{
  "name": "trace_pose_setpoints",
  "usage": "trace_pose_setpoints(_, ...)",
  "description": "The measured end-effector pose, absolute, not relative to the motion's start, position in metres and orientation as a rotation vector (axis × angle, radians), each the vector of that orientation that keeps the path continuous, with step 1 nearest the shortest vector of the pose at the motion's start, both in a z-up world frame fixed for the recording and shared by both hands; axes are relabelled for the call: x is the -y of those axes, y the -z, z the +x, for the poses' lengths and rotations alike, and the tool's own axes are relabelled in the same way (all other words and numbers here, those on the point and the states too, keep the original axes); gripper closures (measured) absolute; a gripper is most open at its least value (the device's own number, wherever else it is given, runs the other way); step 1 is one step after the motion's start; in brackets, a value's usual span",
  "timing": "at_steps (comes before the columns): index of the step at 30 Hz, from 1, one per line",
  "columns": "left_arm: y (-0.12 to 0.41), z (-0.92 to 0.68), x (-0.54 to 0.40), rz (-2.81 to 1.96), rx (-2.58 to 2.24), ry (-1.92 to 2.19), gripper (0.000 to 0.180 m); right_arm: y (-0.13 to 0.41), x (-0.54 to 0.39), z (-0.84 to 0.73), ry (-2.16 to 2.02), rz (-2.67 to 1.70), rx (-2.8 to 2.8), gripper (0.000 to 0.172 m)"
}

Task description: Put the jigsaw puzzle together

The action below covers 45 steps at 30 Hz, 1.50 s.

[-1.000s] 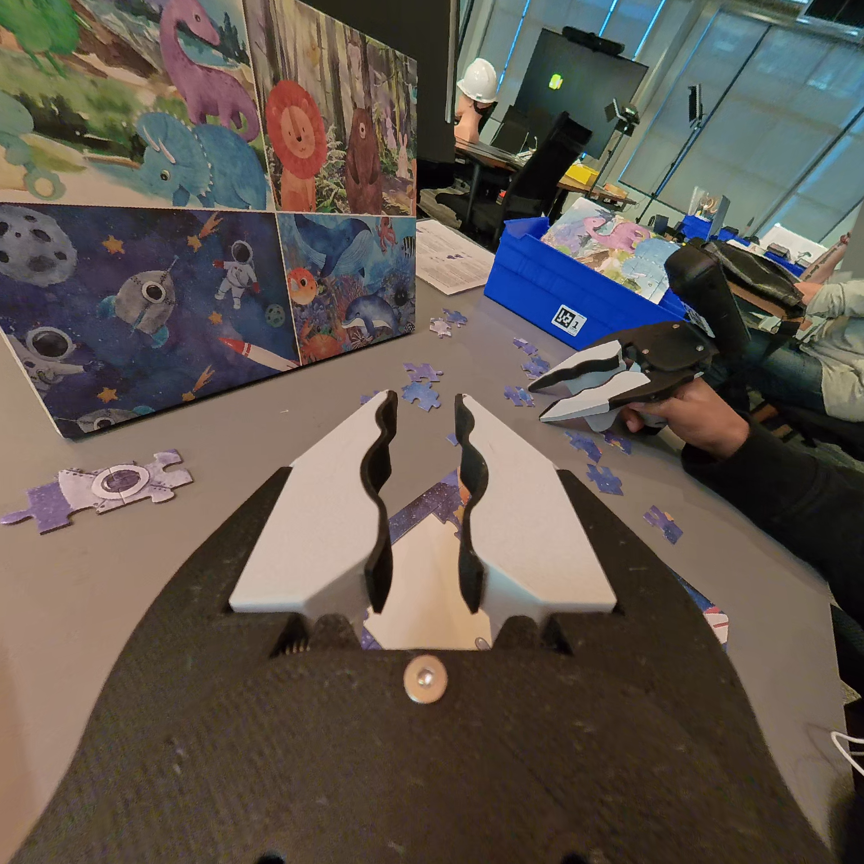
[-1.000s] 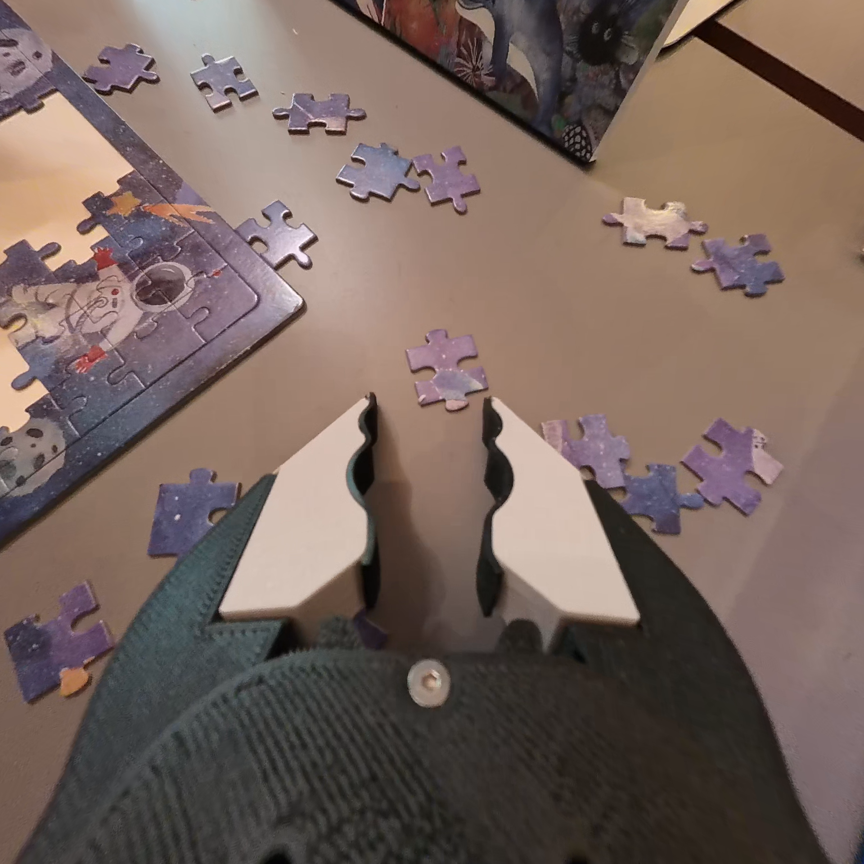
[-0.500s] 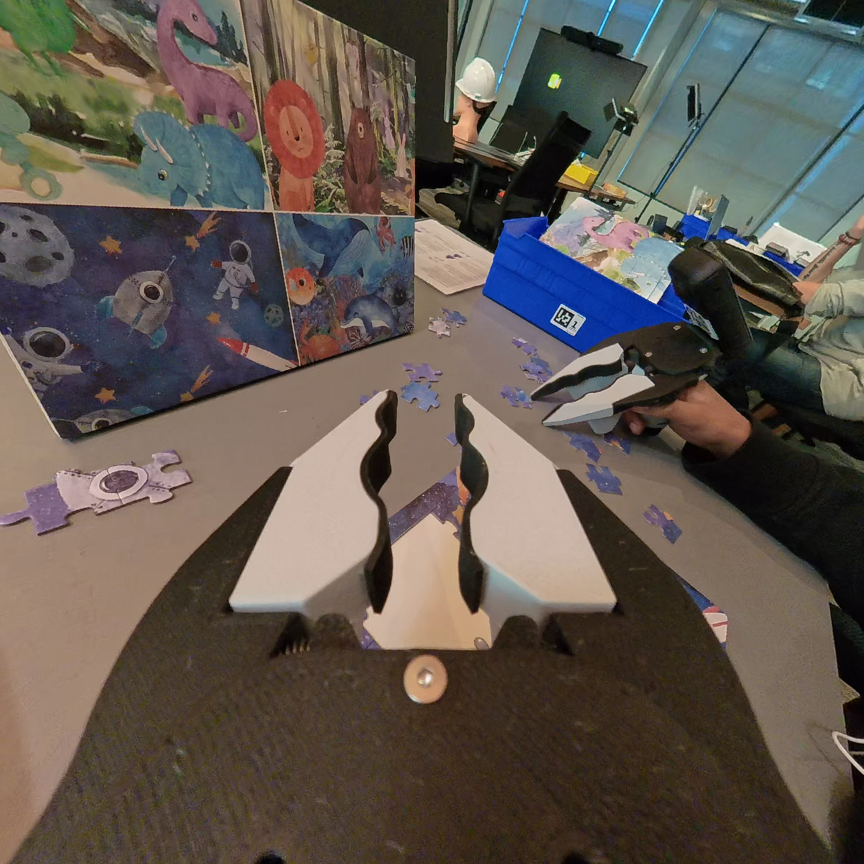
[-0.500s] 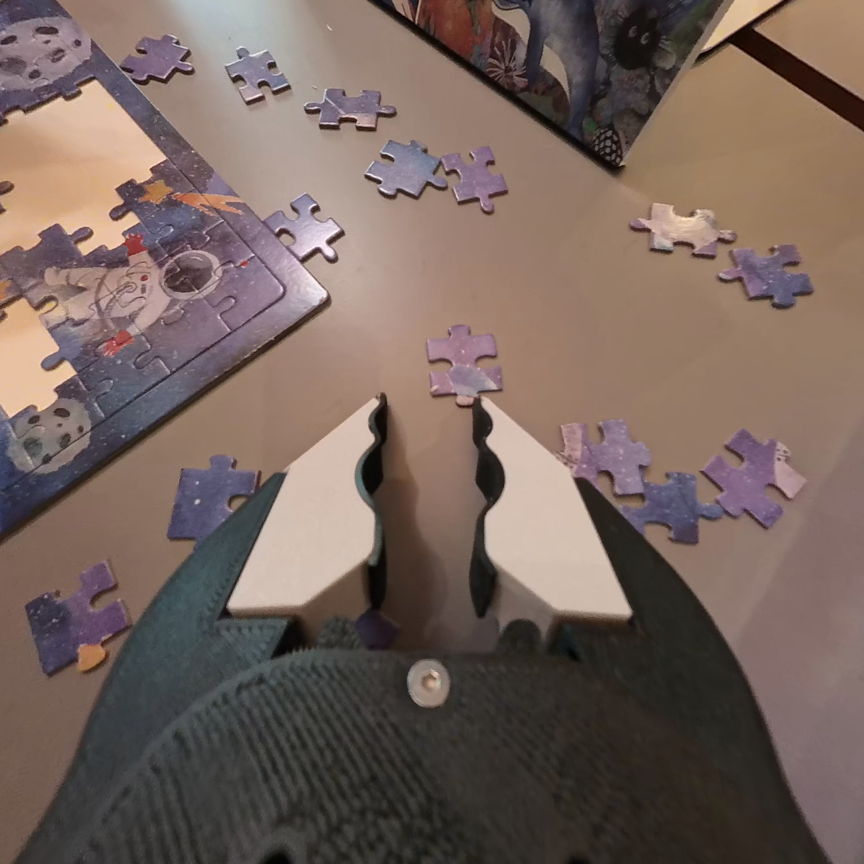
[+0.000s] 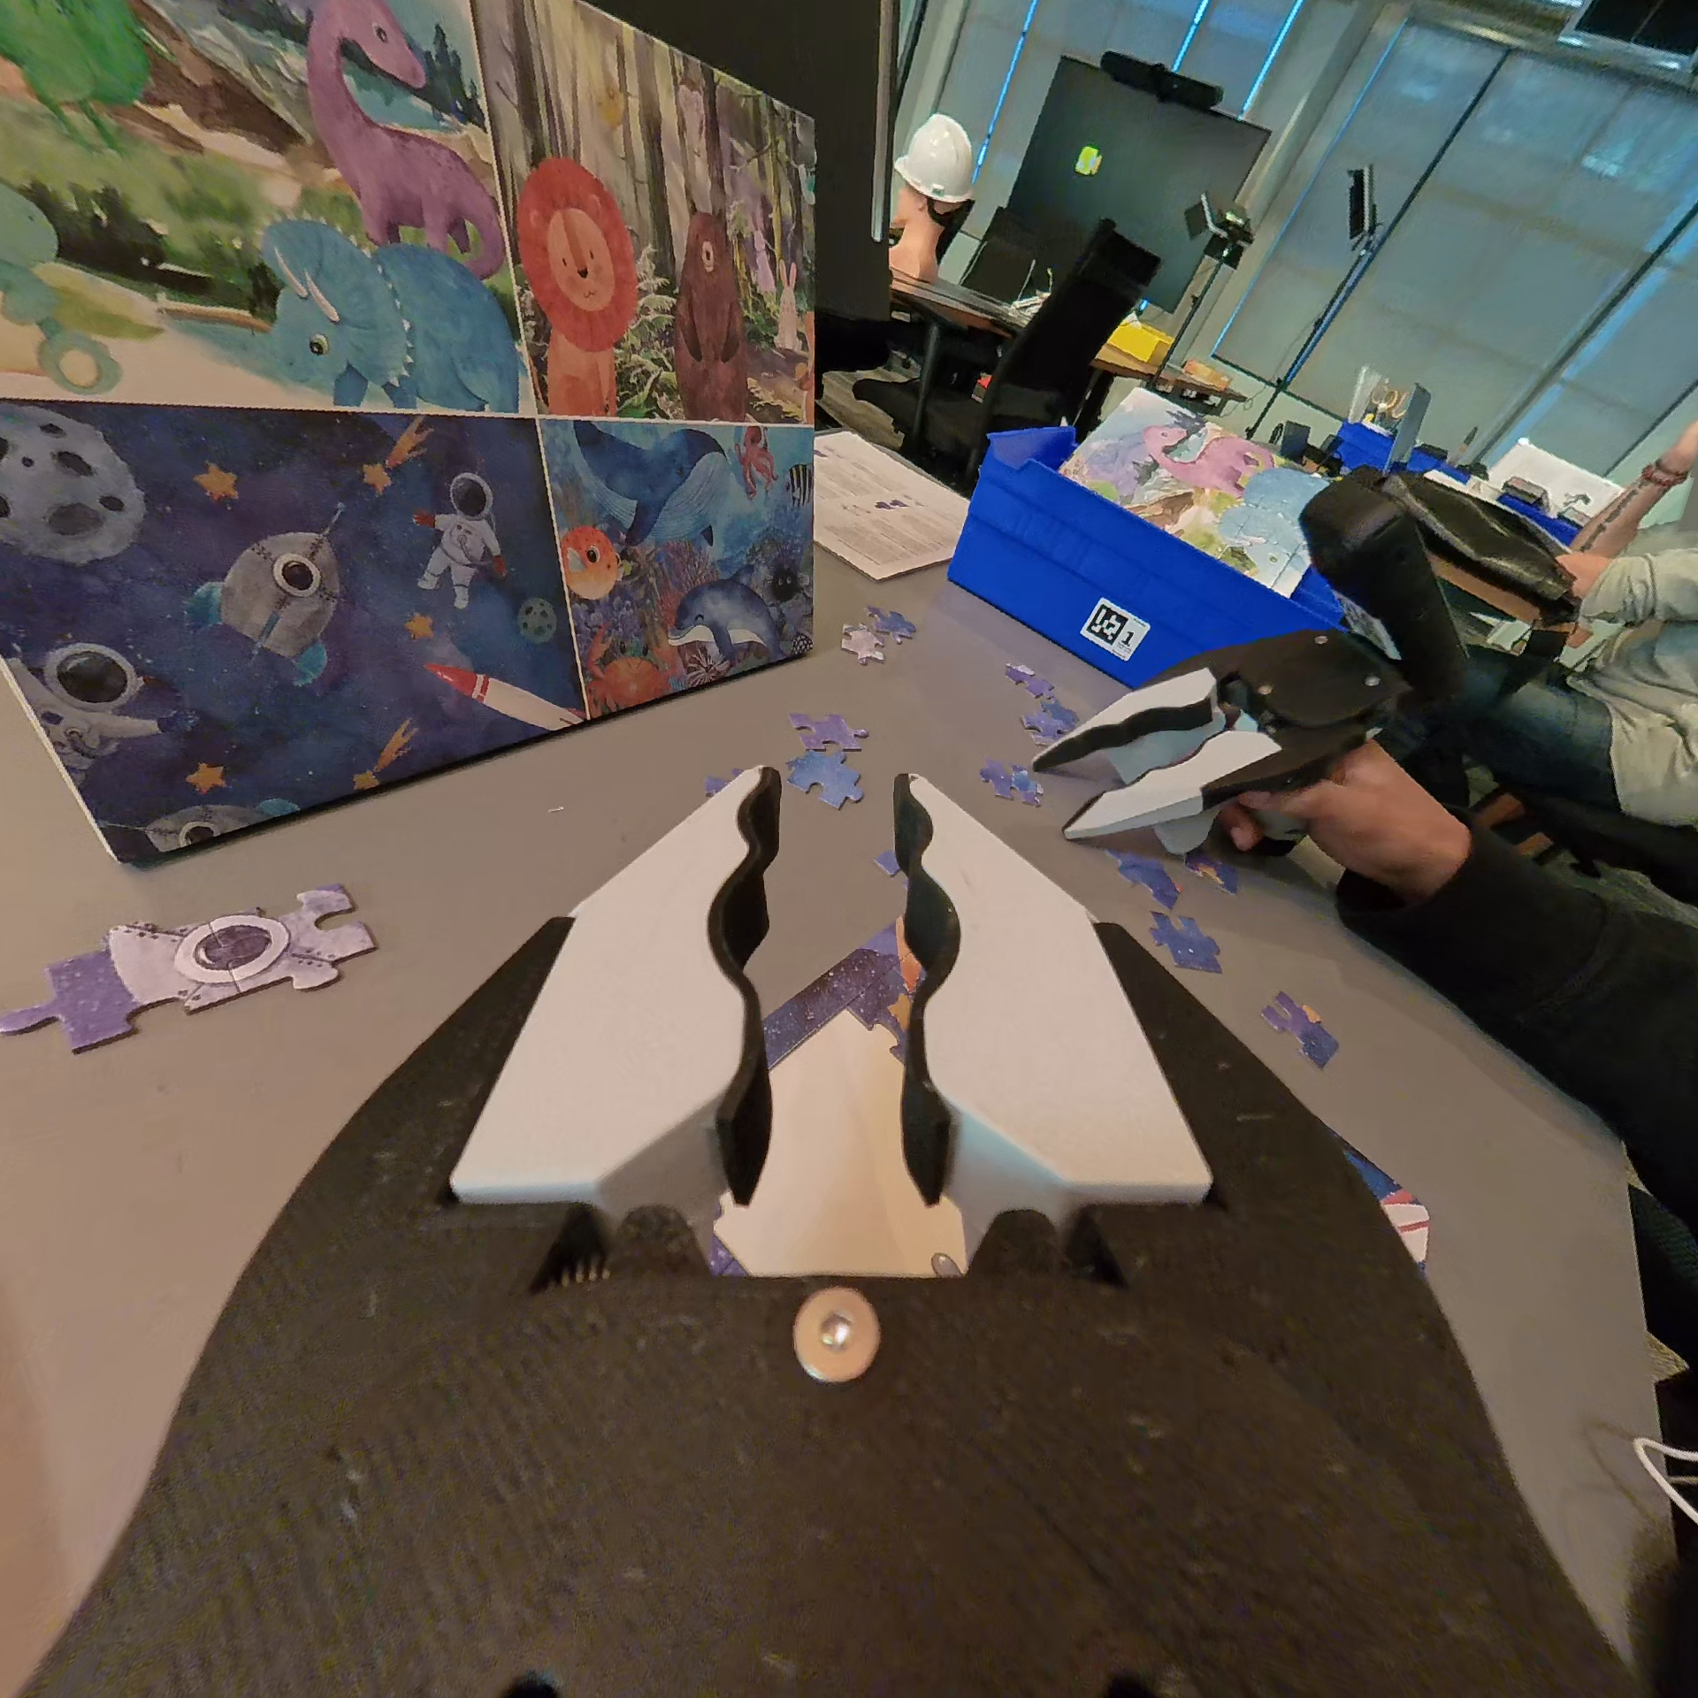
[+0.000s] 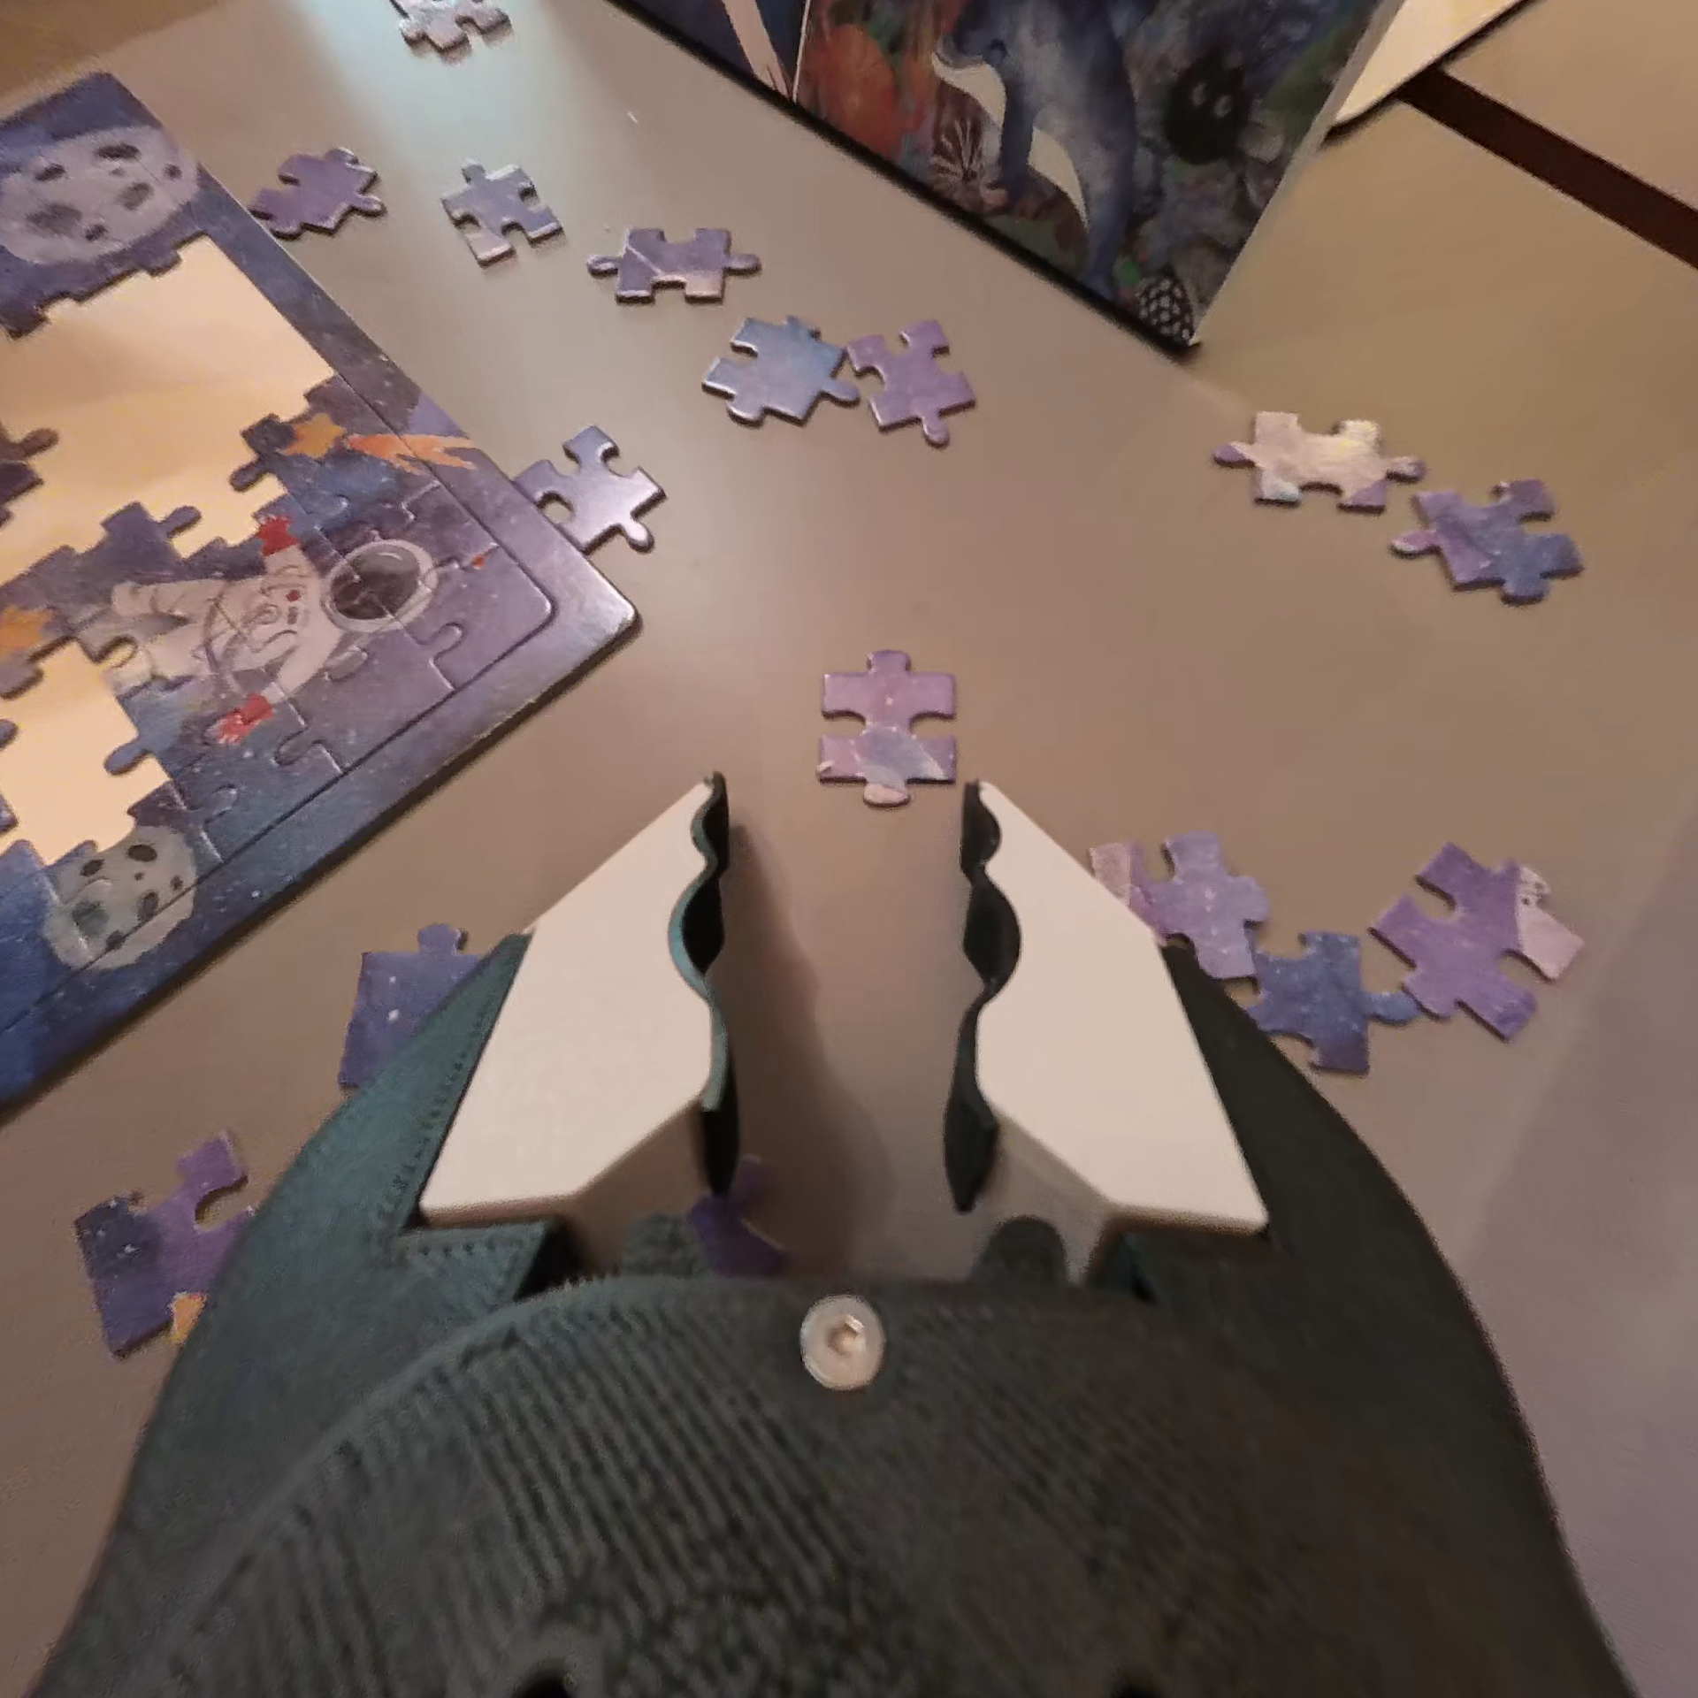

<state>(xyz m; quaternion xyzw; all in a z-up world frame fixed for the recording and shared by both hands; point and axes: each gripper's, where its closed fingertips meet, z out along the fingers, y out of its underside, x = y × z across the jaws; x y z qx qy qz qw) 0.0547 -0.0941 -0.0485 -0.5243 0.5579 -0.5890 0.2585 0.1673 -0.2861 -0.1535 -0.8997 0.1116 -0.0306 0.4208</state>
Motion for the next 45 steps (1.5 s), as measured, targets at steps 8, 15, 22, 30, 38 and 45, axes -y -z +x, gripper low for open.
trace_pose_setpoints(8,0.049,0.055,0.094,-1.424,-1.514,1.596,0.158,0.153,0.275,0.136,-0.068,-2.264,-0.156,0.135)
trace_pose_setpoints(15,0.049,0.055,0.095,-1.424,-1.516,1.601,0.158,0.147,0.277,0.162,0.072,-2.244,-0.181,0.126)
trace_pose_setpoints(22,0.048,0.055,0.094,-1.422,-1.508,1.604,0.158,0.156,0.272,0.140,-0.048,-2.309,-0.106,0.127)
trace_pose_setpoints(30,0.049,0.055,0.094,-1.424,-1.512,1.609,0.158,0.149,0.267,0.146,0.070,-2.307,0.027,0.127)
trace_pose_setpoints(38,0.050,0.055,0.093,-1.418,-1.511,1.593,0.159,0.155,0.254,0.147,-0.045,-2.360,0.122,0.138)
trace_pose_setpoints(45,0.048,0.054,0.094,-1.403,-1.511,1.593,0.159,0.156,0.260,0.144,-0.024,-2.364,0.089,0.165)
